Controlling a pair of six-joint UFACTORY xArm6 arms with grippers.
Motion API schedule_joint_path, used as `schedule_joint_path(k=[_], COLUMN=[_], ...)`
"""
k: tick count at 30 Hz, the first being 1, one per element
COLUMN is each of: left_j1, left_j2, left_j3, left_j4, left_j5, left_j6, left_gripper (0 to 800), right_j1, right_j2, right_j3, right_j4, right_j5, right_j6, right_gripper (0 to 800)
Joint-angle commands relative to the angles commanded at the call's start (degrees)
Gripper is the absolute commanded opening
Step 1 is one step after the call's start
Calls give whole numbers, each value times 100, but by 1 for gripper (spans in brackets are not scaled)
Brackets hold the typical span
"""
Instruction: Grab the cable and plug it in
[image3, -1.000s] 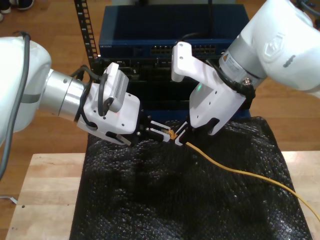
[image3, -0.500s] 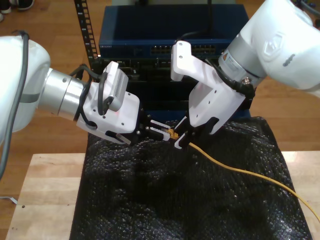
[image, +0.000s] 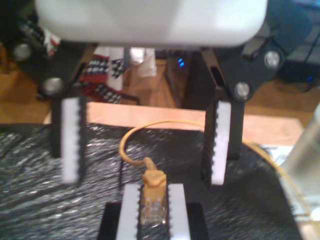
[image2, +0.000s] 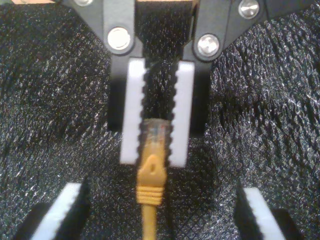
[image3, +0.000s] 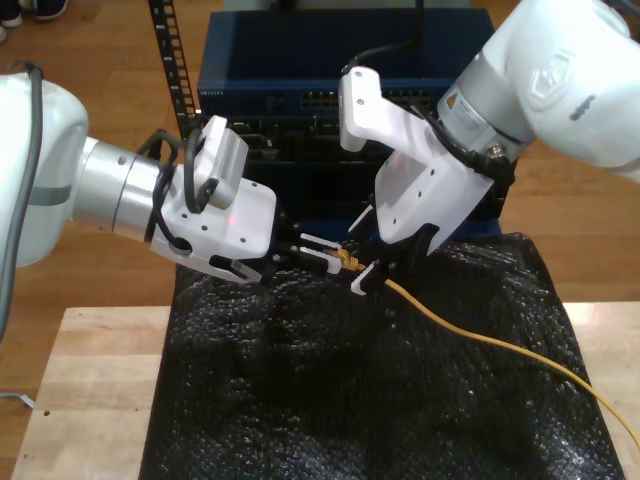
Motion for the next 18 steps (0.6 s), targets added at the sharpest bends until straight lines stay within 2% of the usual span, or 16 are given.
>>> schedule_joint_path(k=[6, 12, 18], left_j1=[290, 431, 519], left_j2=[343, 369, 457], left_j3=[-237, -334, -457], left_j4=[-70, -88, -88], left_j5=[431, 501, 914], left_j6=[-360, -413, -756], left_gripper=[1, 1, 1], right_j1=[-18, -88, -79], right_j2=[-9, -88, -369], right_j3=[-211, -378, -404], right_j4=[88, 281, 290], right_j5=[9, 0, -9], right_j6=[-18, -35, -220], right_gripper=[790, 789, 788])
